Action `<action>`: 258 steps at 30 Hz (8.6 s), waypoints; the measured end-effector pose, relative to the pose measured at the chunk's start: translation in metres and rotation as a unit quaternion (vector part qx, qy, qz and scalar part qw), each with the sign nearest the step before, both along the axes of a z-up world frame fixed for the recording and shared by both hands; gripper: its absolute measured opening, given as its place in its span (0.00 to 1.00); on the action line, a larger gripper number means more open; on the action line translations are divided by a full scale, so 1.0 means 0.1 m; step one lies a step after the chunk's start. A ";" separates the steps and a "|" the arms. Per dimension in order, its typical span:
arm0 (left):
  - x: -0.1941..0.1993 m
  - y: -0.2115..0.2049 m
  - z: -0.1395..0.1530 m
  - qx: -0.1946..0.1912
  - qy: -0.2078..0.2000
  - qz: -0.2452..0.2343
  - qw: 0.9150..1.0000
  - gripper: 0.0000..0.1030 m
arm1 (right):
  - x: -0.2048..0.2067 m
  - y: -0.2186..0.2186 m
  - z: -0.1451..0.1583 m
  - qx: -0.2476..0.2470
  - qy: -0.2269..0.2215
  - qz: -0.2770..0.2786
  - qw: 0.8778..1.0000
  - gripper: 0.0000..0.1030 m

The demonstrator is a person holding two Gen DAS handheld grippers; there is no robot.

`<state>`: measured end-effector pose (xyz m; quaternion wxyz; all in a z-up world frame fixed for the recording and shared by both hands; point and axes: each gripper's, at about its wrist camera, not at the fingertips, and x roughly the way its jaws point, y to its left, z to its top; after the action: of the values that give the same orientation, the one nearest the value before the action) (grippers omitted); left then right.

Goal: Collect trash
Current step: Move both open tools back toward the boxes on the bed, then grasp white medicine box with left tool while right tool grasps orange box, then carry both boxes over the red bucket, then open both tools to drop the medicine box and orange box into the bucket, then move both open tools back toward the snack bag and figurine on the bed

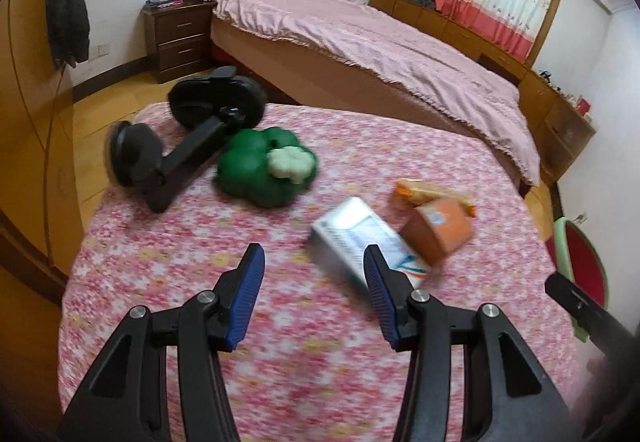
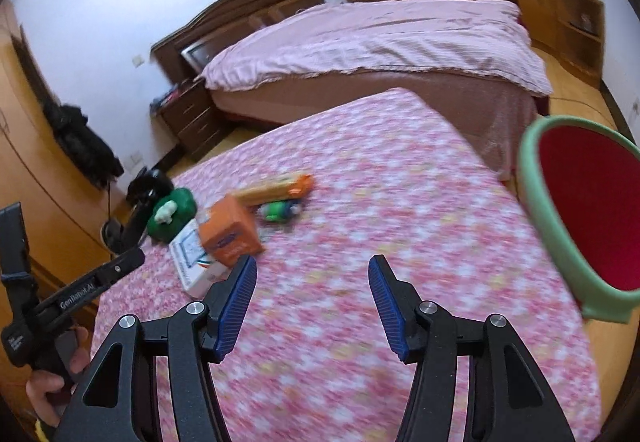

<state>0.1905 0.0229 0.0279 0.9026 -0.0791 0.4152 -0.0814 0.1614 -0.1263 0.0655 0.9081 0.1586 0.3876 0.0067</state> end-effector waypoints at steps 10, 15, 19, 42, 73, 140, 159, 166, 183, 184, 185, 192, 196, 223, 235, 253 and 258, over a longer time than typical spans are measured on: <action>0.07 0.22 -0.17 -0.021 0.007 0.018 1.000 0.50 | 0.56 0.61 -0.13 -0.046 0.009 0.039 0.998 0.67; 0.10 0.25 -0.24 -0.032 0.014 0.019 0.999 0.50 | 0.74 0.71 -0.25 -0.075 0.017 0.050 0.996 0.67; 0.10 0.23 -0.26 -0.023 0.015 0.022 0.999 0.50 | 0.86 0.68 -0.35 -0.070 0.026 0.061 0.995 0.67; 0.11 -0.14 -0.23 -0.019 0.045 0.002 0.999 0.50 | 0.06 -0.06 0.02 -0.012 -0.019 0.020 1.000 0.50; 0.28 -0.92 -0.45 0.021 0.057 -0.019 0.998 0.50 | -1.04 -1.17 0.19 0.038 -0.064 -0.099 0.992 0.50; -0.63 -3.32 0.26 -0.047 0.022 -0.303 0.952 0.48 | -1.64 -2.51 0.21 0.061 -0.116 -0.218 0.967 0.50; -0.61 -3.96 0.00 -0.013 0.024 -0.345 0.938 0.49 | -1.68 -2.80 -0.05 0.083 -0.087 -0.245 0.962 0.50; -0.57 -3.89 -0.01 -0.015 0.030 -0.332 0.943 0.49 | -1.64 -2.82 -0.08 0.085 -0.085 -0.243 0.962 0.51; -0.57 -3.49 0.10 -0.024 0.031 -0.295 0.955 0.49 | -1.51 -2.68 -0.05 0.075 -0.079 -0.222 0.969 0.52; -0.56 -3.46 0.10 -0.025 0.030 -0.292 0.956 0.49 | -1.50 -2.67 -0.03 0.074 -0.079 -0.221 0.969 0.52; -0.55 -3.41 0.11 -0.025 0.029 -0.288 0.957 0.49 | -1.49 -2.64 -0.01 0.073 -0.081 -0.218 0.970 0.52; -0.48 -2.99 0.23 -0.025 0.019 -0.246 0.969 0.49 | -1.39 -2.42 0.10 0.074 -0.088 -0.191 0.975 0.52; -0.42 -2.73 0.28 -0.023 0.013 -0.220 0.975 0.49 | -1.29 -2.28 0.14 0.070 -0.087 -0.170 0.979 0.52; 0.14 -0.59 0.06 0.017 -0.005 0.002 1.000 0.49 | 0.00 -0.54 -0.01 0.039 -0.013 0.010 0.999 0.54; 0.27 -0.18 -0.22 0.024 -0.004 0.058 0.998 0.49 | 0.55 0.02 -0.36 0.019 0.040 0.027 0.999 0.54; 0.30 -0.01 -0.34 -0.013 0.008 0.069 0.997 0.49 | 1.11 0.39 -0.61 -0.046 0.046 0.011 0.998 0.54; 0.32 -0.04 -0.36 -0.012 0.010 0.065 0.998 0.49 | 1.14 0.44 -0.62 -0.068 0.046 0.007 0.997 0.53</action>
<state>0.2223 0.0190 -0.0076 0.9010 -0.1171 0.4169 -0.0270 0.2752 -0.0826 0.0032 0.8977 0.0938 0.4299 -0.0209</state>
